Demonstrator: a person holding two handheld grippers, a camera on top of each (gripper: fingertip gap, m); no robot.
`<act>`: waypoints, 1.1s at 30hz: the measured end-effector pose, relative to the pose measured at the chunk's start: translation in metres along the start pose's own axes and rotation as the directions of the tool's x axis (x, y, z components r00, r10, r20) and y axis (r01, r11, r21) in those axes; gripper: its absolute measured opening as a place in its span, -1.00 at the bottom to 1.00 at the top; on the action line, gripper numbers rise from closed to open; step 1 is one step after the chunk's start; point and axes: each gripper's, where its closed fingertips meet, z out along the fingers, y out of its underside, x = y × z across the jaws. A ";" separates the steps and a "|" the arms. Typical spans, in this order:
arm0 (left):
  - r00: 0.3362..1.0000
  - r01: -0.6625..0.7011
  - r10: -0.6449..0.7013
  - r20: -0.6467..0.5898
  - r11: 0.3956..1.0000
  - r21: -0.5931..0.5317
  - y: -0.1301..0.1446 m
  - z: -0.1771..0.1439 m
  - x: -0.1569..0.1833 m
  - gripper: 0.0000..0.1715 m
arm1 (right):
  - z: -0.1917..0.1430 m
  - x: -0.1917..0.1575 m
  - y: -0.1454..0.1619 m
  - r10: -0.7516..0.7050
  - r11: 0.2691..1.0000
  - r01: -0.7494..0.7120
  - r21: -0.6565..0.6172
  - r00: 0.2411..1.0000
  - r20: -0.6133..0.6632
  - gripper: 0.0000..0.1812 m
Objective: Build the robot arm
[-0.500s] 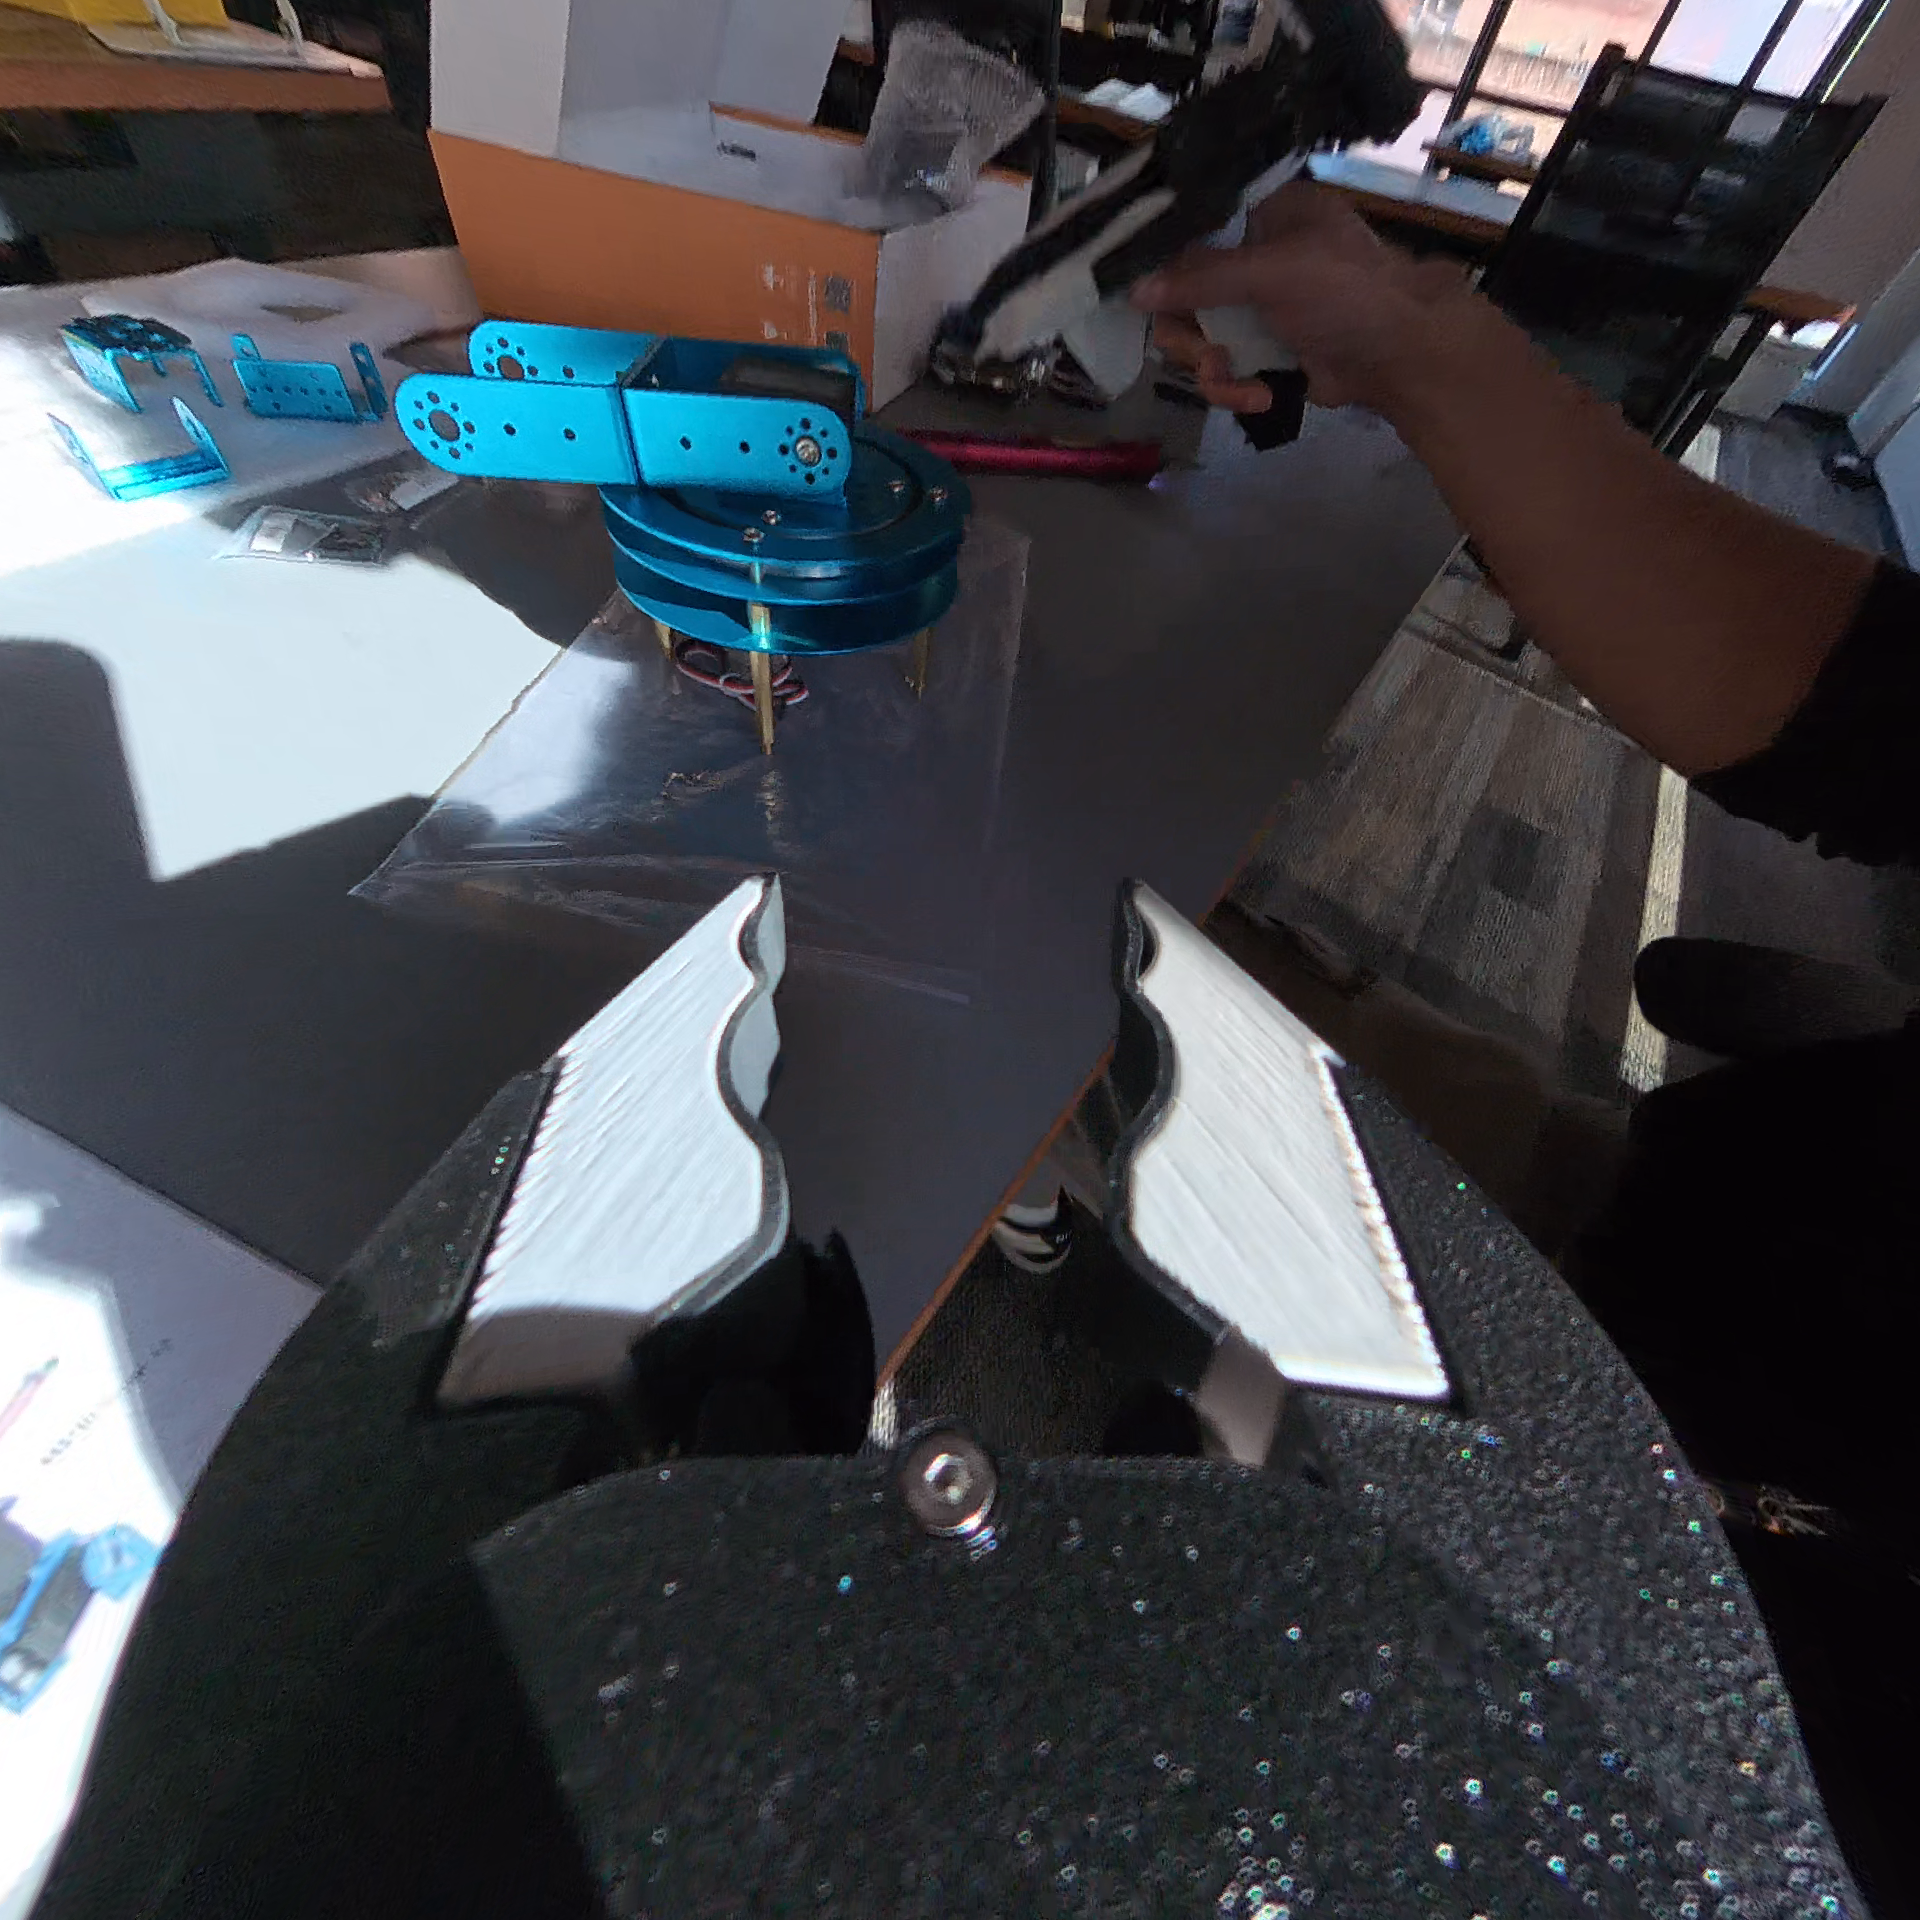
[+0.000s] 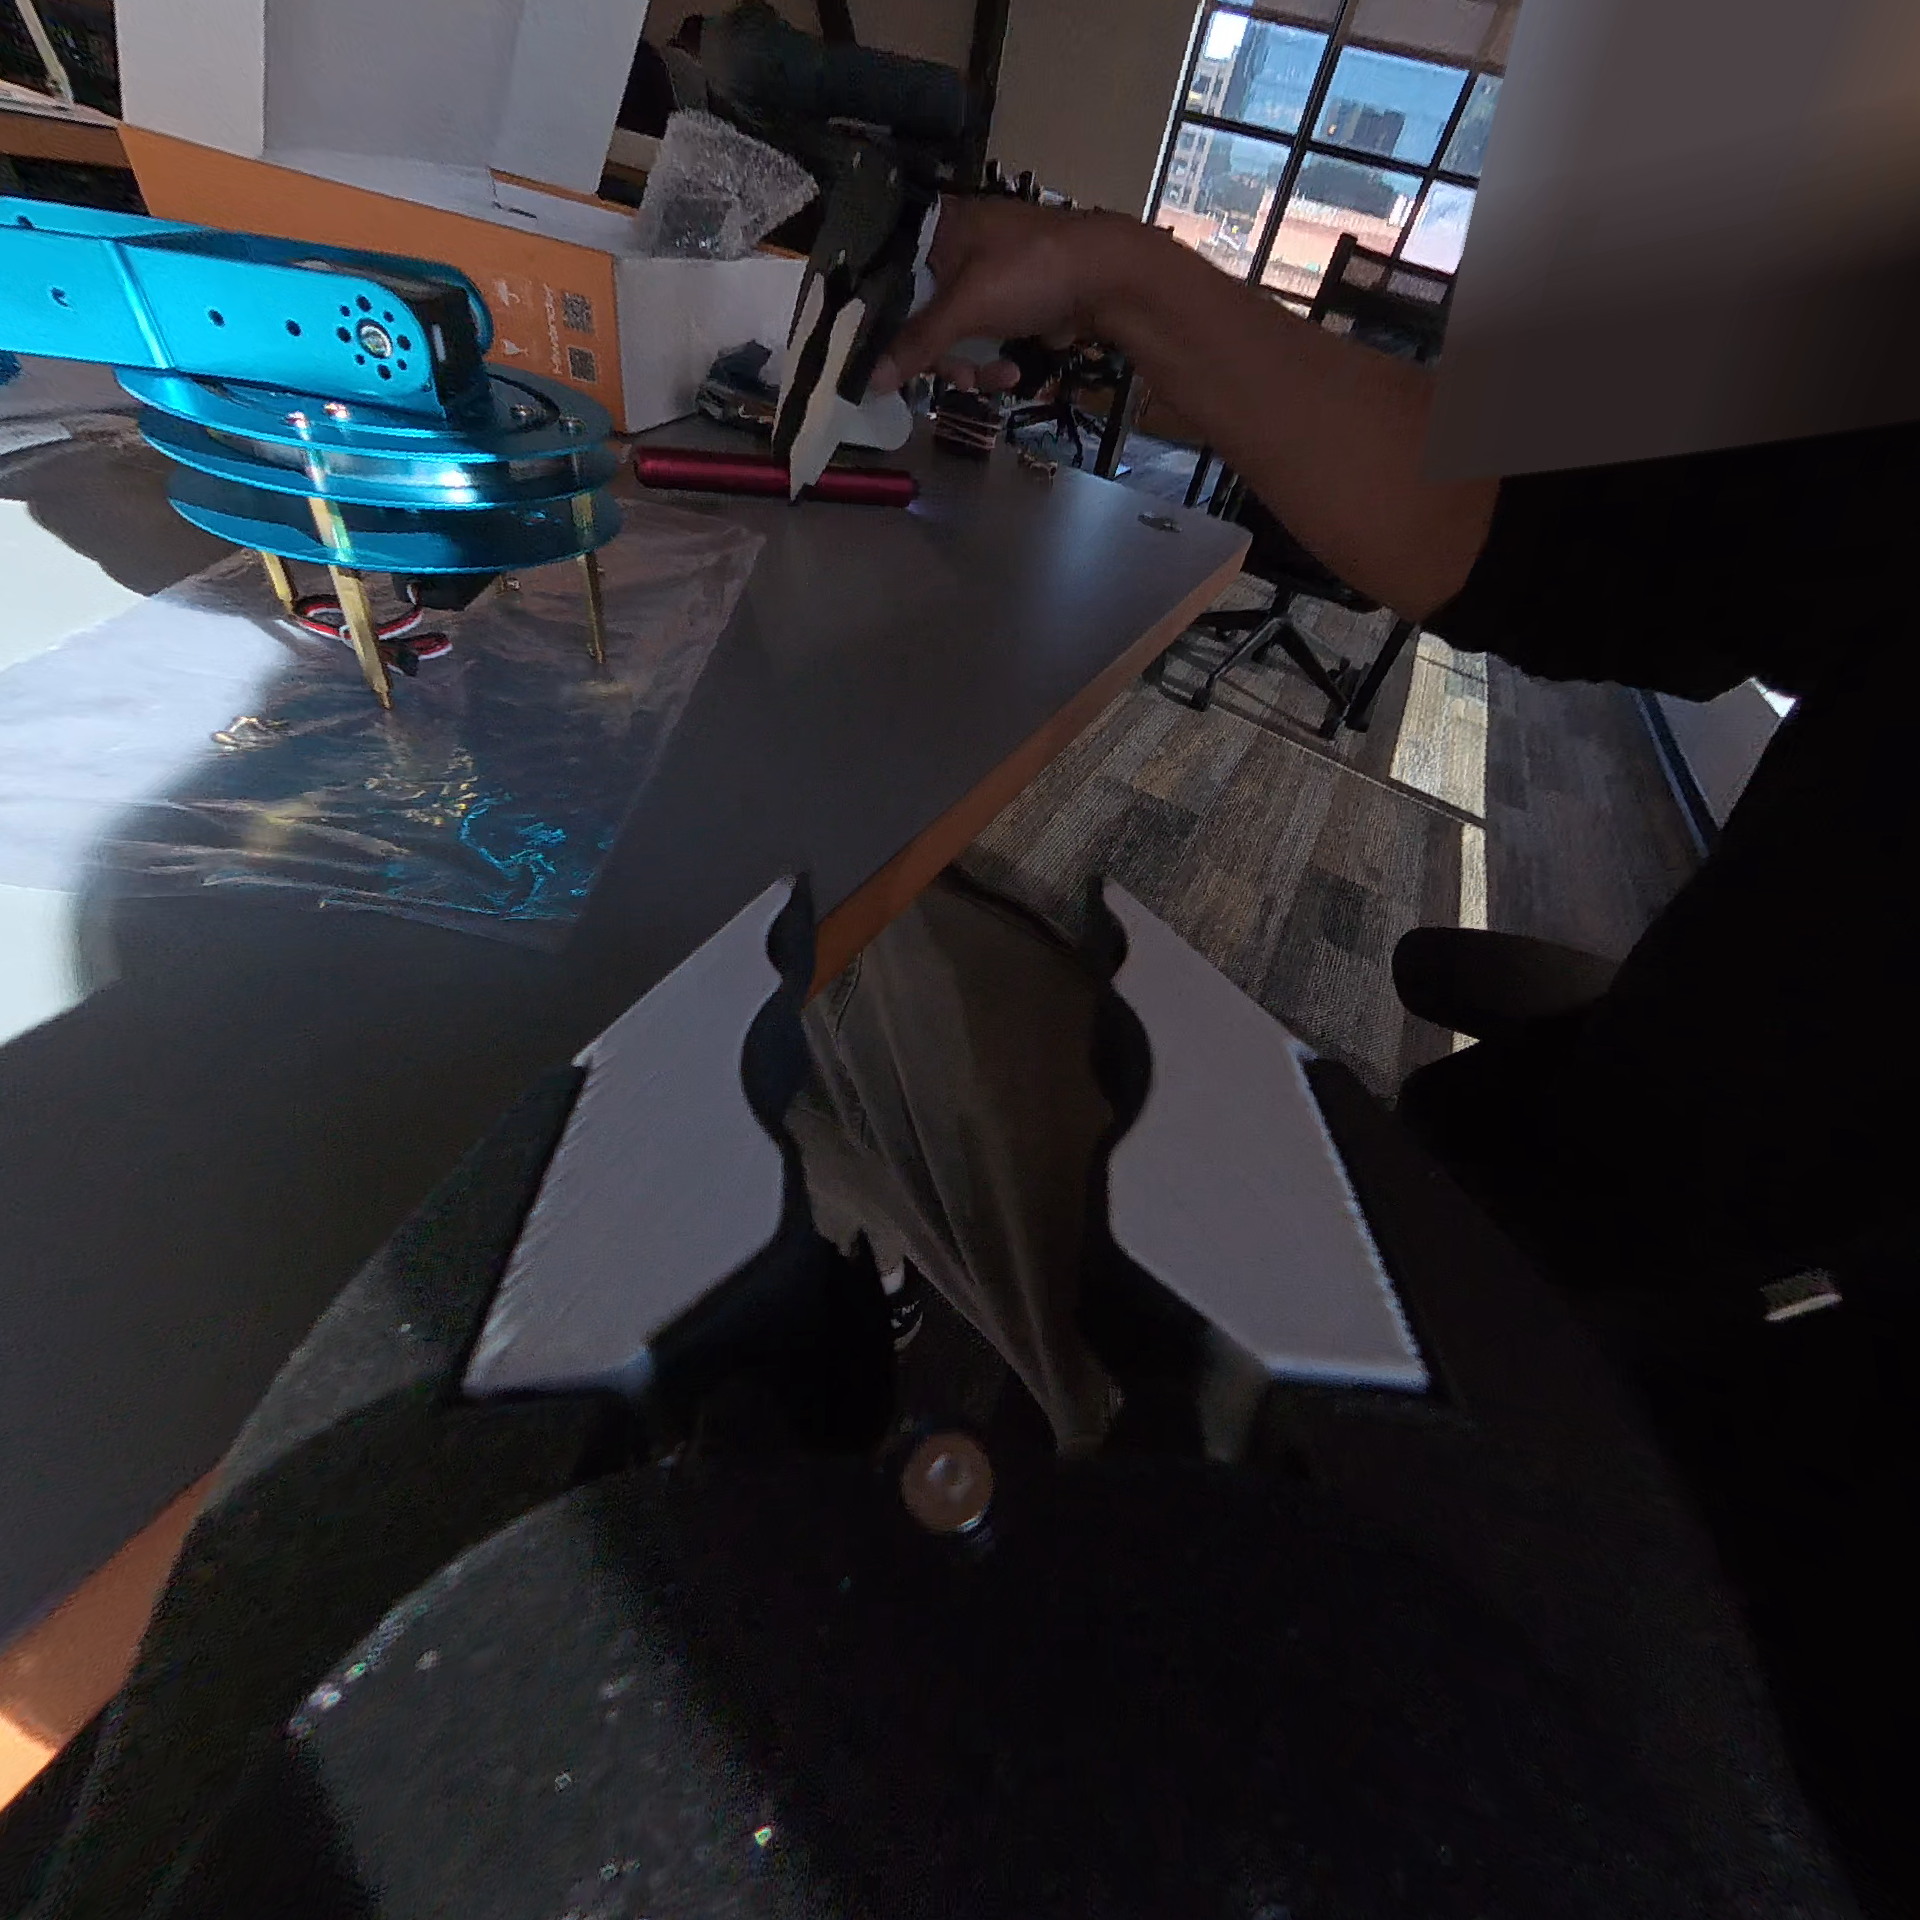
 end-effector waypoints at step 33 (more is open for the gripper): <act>0.995 -0.088 0.082 0.061 0.991 0.097 -0.076 0.076 -0.060 -0.68 | -0.086 -0.350 -0.223 -0.612 0.737 0.343 0.583 0.706 0.358 -0.78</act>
